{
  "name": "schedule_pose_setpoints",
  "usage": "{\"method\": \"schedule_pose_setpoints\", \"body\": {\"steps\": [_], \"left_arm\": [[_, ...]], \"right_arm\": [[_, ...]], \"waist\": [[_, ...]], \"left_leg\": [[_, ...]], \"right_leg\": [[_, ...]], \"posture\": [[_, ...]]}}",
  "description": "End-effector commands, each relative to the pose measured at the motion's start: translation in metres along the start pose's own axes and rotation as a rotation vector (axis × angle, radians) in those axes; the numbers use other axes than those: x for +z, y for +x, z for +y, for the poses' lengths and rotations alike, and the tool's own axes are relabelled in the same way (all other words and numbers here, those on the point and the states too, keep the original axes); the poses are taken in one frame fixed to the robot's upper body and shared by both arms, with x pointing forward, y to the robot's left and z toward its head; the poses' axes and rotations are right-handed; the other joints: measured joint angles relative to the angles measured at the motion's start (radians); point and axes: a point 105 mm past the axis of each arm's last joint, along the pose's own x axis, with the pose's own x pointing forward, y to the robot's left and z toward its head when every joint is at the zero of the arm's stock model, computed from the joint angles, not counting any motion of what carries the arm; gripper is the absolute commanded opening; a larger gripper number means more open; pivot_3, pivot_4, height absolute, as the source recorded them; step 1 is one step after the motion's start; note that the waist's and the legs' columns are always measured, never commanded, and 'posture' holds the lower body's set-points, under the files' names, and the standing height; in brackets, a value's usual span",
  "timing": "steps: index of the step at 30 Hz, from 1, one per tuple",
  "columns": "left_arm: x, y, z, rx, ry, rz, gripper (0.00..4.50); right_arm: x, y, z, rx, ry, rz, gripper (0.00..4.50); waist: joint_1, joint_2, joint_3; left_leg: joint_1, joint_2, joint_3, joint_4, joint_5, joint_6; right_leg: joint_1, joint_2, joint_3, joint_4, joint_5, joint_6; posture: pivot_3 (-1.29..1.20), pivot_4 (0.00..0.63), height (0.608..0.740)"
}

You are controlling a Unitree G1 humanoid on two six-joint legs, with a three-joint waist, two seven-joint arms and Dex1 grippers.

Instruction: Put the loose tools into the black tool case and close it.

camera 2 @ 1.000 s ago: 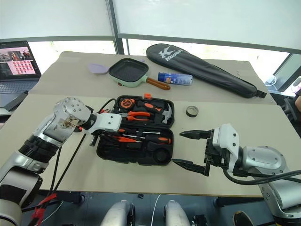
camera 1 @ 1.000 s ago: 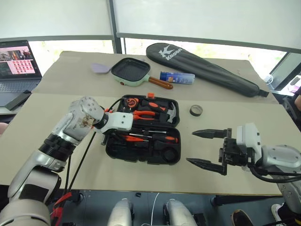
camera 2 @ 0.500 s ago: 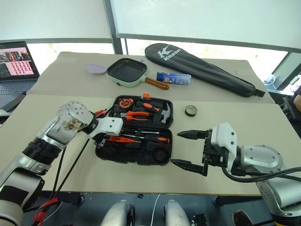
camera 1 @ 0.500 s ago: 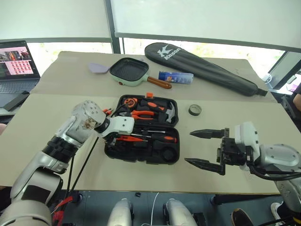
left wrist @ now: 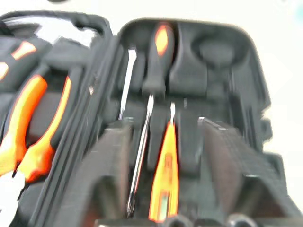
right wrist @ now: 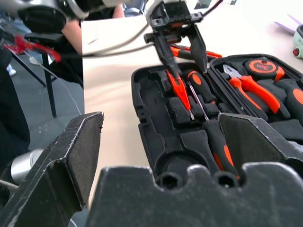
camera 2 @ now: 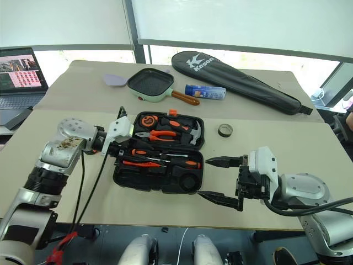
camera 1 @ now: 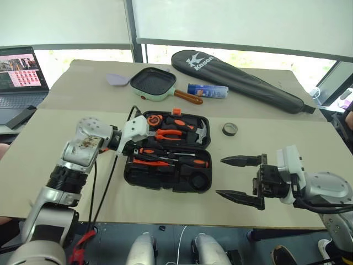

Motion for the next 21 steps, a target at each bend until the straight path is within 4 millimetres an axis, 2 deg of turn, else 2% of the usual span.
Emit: {"method": "schedule_pose_setpoints", "body": {"steps": [1, 2, 3, 9, 17, 21], "left_arm": [[-0.011, -0.004, 0.002, 0.014, -0.038, -0.029, 0.71], [-0.016, -0.001, -0.001, -0.001, -0.032, -0.026, 0.15], [-0.018, 0.002, -0.002, -0.007, -0.032, -0.032, 0.06], [-0.028, 0.021, -0.015, -0.04, 0.003, -0.005, 0.06], [-0.051, 0.028, -0.009, 0.039, -0.077, 0.058, 0.06], [-0.061, 0.025, -0.01, 0.056, -0.144, 0.071, 0.06]], "right_arm": [[0.014, 0.002, 0.0, -0.001, -0.061, -0.065, 4.5], [0.016, 0.002, 0.0, -0.005, -0.069, -0.08, 4.5], [0.018, 0.002, -0.001, -0.01, -0.074, -0.093, 4.5], [0.018, 0.0, -0.002, -0.024, -0.079, -0.101, 4.5], [0.017, 0.002, -0.001, -0.029, -0.071, -0.114, 4.5], [0.017, 0.002, -0.001, -0.027, -0.067, -0.118, 4.5]], "waist": [[0.0, 0.0, 0.0], [0.0, 0.0, 0.0], [-0.001, 0.0, 0.0], [0.008, 0.0, 0.0], [0.011, 0.0, 0.0], [0.011, 0.0, 0.0]], "left_leg": [[0.0, 0.0, 0.0, 0.0, 0.0, 0.0], [0.0, 0.0, 0.0, 0.0, 0.0, 0.0], [0.0, 0.0, 0.0, 0.0, 0.0, 0.0], [0.0, 0.0, 0.0, 0.0, 0.0, 0.0], [0.0, 0.0, 0.0, 0.0, 0.0, 0.0], [0.002, 0.0, 0.0, 0.001, 0.0, 0.0]], "right_leg": [[0.0, 0.0, 0.0, 0.0, 0.0, 0.0], [0.0, 0.0, 0.0, 0.0, 0.0, 0.0], [0.0, 0.0, 0.0, 0.0, 0.0, 0.0], [0.001, 0.0, 0.0, 0.0, 0.0, 0.0], [0.001, 0.0, 0.0, 0.0, 0.0, 0.0], [0.002, 0.0, 0.0, 0.0, 0.0, 0.0]], "posture": [[0.0, 0.15, 0.74], [0.0, 0.15, 0.74], [0.0, 0.15, 0.74], [0.0, 0.15, 0.74], [0.0, 0.15, 0.74], [0.0, 0.15, 0.74]]}}
